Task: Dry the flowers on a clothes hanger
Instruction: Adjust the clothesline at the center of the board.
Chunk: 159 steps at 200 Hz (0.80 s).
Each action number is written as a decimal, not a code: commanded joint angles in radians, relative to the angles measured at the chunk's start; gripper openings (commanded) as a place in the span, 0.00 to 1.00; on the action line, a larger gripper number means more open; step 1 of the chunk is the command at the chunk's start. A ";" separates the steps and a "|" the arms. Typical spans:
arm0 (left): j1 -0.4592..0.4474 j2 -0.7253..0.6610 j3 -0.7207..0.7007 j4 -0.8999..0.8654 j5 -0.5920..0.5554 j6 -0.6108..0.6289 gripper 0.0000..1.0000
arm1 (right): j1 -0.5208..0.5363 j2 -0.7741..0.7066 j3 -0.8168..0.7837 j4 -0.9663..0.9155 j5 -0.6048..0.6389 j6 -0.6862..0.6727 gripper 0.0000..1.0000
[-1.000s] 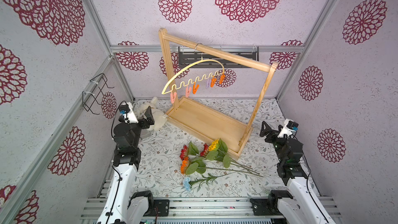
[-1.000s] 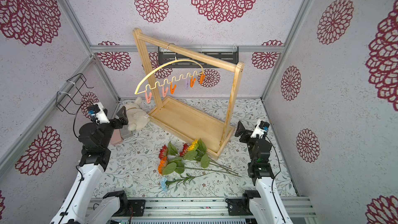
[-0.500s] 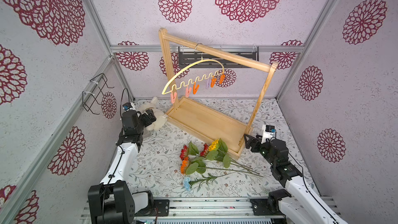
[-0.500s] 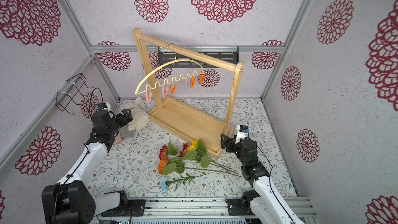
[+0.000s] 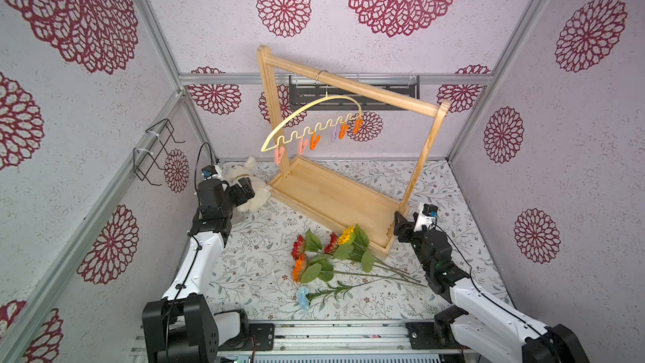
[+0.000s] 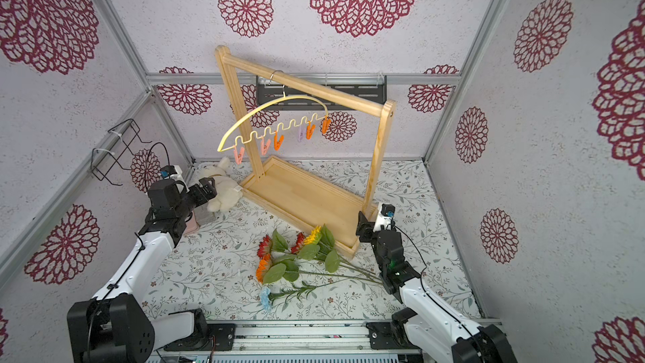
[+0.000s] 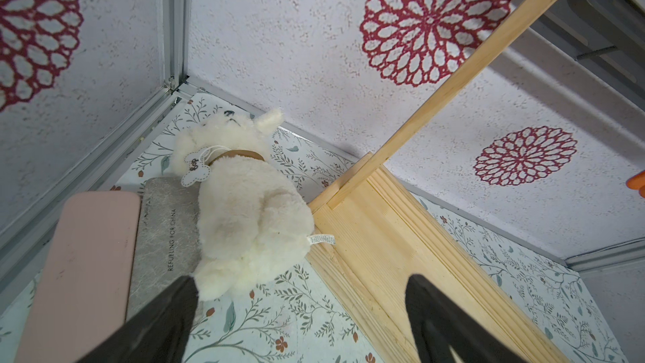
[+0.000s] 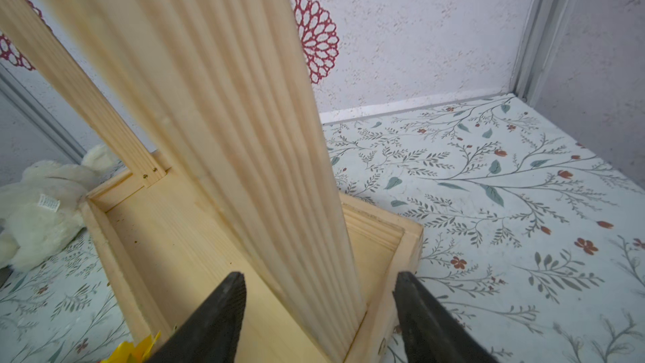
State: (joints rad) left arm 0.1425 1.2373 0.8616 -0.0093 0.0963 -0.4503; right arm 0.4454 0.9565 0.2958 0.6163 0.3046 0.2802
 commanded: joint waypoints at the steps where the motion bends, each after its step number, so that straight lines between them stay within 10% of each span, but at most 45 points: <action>1: 0.003 -0.031 -0.015 -0.005 -0.012 0.032 0.98 | 0.027 0.052 0.031 0.205 0.071 -0.080 0.70; 65: 0.003 -0.056 -0.033 -0.011 -0.044 0.004 0.97 | 0.067 0.175 0.062 0.287 0.212 -0.134 0.60; 159: 0.003 -0.077 -0.064 -0.008 -0.109 0.010 0.97 | -0.055 0.202 0.092 0.245 0.062 -0.228 0.37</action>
State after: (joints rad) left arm 0.1425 1.1736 0.8066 -0.0273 0.0074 -0.4423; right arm 0.4541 1.1660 0.3534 0.8471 0.4236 0.0685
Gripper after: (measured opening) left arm 0.975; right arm 0.384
